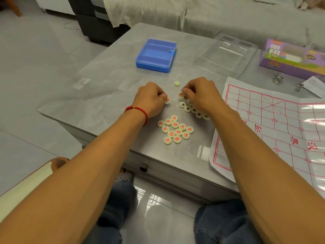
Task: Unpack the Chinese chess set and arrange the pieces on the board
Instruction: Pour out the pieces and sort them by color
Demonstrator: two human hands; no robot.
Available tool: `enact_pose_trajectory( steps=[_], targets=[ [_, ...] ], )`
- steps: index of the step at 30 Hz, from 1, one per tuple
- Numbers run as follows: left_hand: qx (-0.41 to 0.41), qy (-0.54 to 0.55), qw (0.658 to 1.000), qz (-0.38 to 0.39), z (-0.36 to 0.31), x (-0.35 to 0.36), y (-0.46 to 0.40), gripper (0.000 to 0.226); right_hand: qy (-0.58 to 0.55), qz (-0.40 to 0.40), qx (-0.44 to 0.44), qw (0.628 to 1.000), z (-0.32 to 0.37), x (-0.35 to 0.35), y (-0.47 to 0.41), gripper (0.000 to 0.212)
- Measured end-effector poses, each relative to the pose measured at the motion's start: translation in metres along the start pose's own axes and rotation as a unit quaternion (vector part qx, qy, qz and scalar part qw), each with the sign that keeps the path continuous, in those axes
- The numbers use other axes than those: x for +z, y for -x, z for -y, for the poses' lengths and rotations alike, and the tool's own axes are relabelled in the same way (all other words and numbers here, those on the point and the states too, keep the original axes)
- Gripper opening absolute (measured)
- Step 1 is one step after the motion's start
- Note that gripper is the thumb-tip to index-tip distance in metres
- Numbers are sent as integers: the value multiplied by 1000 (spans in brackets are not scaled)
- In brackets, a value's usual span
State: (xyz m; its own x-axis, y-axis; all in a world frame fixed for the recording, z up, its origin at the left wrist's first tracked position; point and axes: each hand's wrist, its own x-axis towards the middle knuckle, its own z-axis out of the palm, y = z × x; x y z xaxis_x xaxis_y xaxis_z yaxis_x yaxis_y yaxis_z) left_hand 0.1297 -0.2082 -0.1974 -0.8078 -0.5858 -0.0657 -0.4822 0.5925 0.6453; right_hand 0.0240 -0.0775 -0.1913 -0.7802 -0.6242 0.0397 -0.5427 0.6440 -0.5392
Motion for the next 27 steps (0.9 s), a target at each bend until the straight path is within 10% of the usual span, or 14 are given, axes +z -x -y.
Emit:
enact_pose_trajectory(
  steps=[17, 27],
  targets=[
    [10, -138, 988, 66, -1, -23, 10, 19, 67, 121, -108, 984, 11, 4, 5, 22],
    [65, -148, 983, 86, 4, -27, 37, 20, 139, 63, -221, 963, 27, 17, 26, 19]
  ],
)
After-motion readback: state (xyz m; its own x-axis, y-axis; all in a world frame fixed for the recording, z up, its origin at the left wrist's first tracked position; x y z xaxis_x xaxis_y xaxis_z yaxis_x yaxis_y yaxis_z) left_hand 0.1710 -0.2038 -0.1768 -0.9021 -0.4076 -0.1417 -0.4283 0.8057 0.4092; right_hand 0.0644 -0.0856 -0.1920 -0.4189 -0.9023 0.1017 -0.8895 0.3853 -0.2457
